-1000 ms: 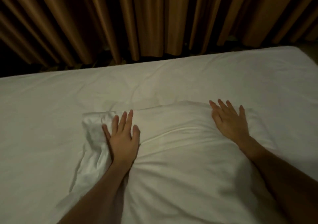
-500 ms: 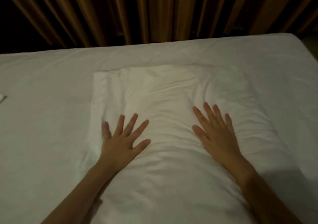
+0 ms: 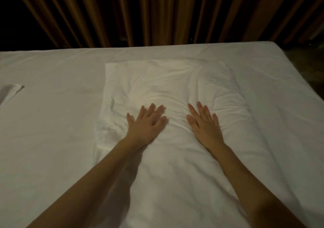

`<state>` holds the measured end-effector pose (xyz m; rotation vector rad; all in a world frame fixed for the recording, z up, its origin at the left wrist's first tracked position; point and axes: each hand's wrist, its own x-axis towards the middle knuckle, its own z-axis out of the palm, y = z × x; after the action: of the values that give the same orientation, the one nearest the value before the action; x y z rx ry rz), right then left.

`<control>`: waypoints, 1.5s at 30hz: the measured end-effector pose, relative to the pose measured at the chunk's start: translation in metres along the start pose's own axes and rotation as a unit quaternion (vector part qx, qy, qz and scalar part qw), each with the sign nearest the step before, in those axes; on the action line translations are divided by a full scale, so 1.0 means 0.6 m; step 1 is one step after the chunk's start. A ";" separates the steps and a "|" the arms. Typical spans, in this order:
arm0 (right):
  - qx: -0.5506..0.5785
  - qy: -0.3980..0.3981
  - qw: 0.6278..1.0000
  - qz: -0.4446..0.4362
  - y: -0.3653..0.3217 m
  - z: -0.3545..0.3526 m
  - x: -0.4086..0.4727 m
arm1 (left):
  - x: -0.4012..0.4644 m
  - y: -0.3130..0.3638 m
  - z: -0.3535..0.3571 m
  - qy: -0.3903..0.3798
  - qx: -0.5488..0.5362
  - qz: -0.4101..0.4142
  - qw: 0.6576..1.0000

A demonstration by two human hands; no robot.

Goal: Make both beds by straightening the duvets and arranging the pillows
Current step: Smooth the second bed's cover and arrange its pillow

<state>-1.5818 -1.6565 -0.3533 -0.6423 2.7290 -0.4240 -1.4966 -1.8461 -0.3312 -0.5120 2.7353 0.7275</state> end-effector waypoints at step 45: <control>-0.061 -0.235 0.970 0.019 0.085 -0.049 0.546 | 0.555 -0.063 -0.058 -0.246 0.082 -0.040 0.965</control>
<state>-1.8911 -1.7609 -0.4179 -0.6265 2.3195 -0.0769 -1.7877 -1.9839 -0.4306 -0.3442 2.2693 0.5158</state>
